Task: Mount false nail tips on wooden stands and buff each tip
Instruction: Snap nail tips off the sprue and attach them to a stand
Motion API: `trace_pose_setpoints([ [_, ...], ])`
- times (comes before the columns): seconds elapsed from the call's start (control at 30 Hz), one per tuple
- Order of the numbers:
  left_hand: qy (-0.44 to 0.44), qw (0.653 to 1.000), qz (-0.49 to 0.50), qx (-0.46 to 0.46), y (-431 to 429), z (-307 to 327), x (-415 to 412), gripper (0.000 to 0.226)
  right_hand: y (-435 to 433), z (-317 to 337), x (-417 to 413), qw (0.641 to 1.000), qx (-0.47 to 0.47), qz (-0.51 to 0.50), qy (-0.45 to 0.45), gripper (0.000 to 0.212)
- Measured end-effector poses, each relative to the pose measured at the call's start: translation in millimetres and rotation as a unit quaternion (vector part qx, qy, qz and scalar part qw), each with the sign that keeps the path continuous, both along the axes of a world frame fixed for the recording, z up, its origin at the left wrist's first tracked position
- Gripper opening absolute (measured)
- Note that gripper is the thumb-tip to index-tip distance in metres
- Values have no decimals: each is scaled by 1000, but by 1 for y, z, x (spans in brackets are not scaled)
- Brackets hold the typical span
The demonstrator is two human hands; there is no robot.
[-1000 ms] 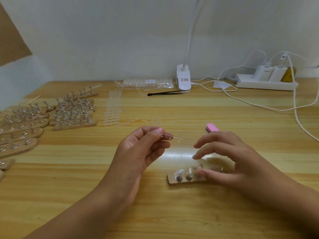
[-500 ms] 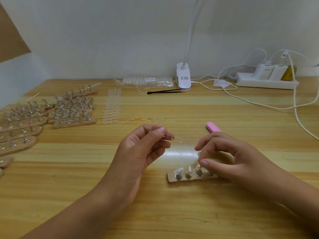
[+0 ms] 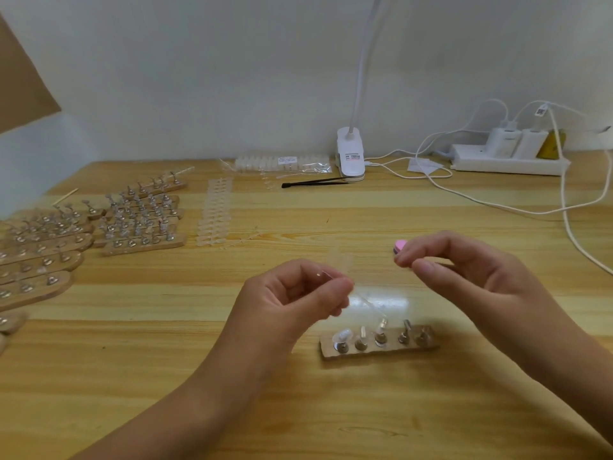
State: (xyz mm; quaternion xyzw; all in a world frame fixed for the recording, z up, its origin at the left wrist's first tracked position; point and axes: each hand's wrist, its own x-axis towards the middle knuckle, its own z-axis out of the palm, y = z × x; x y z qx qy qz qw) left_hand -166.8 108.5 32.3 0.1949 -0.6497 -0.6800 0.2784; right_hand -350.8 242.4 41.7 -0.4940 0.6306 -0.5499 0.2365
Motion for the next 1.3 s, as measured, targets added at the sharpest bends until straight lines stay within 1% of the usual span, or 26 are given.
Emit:
trace_pose_setpoints([
  [0.07, -18, 999, -32, -27, 5, 0, 1, 17, 2, 1, 8, 1000, -4, 17, 17, 28],
  [0.2, -40, 996, -54, -62, 12, -2, 1, 16, -1, -3, 21, 997, -37, 40, 63, 20],
  [0.33, -39, 995, -70, -60, 14, -2, 2, 14, -1, -3, 21, 996, -46, 47, 65, 31],
  [0.37, -35, 995, -76, -58, 14, -1, 3, 12, 0, -2, 21, 996, -48, 43, 69, 30],
  [0.43, -28, 995, -78, -56, 15, -1, 3, 9, 0, -2, 22, 994, -60, 31, 83, 20],
  [0.5, -30, 995, -65, -72, 16, 0, 4, 12, 2, -2, 24, 987, -76, 24, 137, 9],
  [0.53, -35, 994, -57, -90, 17, 0, 4, 13, 3, -2, 25, 977, -88, 18, 191, 5],
  [0.57, -42, 991, -49, -116, 16, -1, 4, 12, 4, -3, 26, 959, -105, 10, 262, 3],
  [0.6, -51, 988, -42, -142, 16, -1, 5, 10, 5, -4, 26, 930, -124, 0, 345, 7],
  [0.63, -59, 984, -37, -164, 16, -2, 5, 7, 6, -4, 25, 892, -142, -11, 428, 11],
  [0.7, -67, 981, -25, -182, 16, -3, 5, 7, 6, -3, 24, 818, -164, -27, 550, 14],
  [0.73, -66, 981, -20, -181, 16, -3, 5, 12, 7, -3, 24, 793, -171, -32, 584, 13],
  [0.77, -64, 982, -17, -178, 16, -3, 5, 14, 7, -2, 24, 777, -178, -37, 603, 11],
  [0.8, -61, 982, -14, -180, 17, -3, 5, 14, 8, -2, 25, 769, -183, -39, 611, 9],
  [0.87, -54, 975, 4, -215, 17, -4, 5, 14, 9, -2, 28, 766, -189, -40, 613, 7],
  [0.9, -48, 970, 14, -240, 17, -5, 5, 13, 9, -1, 30, 770, -190, -41, 608, 6],
  [0.93, -39, 964, 19, -261, 17, -6, 5, 13, 8, 1, 32, 781, -186, -44, 595, 7],
  [0.97, -30, 960, 21, -278, 18, -6, 5, 14, 8, 2, 34, 800, -176, -45, 571, 10],
  [1.03, -13, 950, 20, -310, 17, -6, 4, 14, 8, 5, 38, 861, -141, -31, 489, 15],
  [1.07, -4, 946, 15, -324, 17, -5, 4, 13, 8, 8, 39, 898, -117, -23, 422, 12],
  [1.13, 16, 942, 1, -335, 15, -3, 3, 11, 8, 13, 38, 971, -55, 4, 233, 8],
  [1.17, 26, 943, -5, -332, 15, -2, 3, 13, 8, 14, 35, 991, -25, 26, 133, 12],
  [1.2, 37, 945, -10, -326, 15, -2, 2, 16, 8, 15, 32, 998, 4, 48, 46, 17],
  [1.23, 47, 946, -14, -320, 15, -2, 1, 20, 8, 16, 30, 997, 29, 68, -24, 20],
  [1.27, 59, 945, -17, -320, 15, -2, 1, 21, 8, 17, 29, 992, 49, 86, -77, 23],
  [1.3, 68, 942, -19, -327, 16, -3, 1, 21, 7, 17, 29, 987, 64, 98, -112, 24],
])
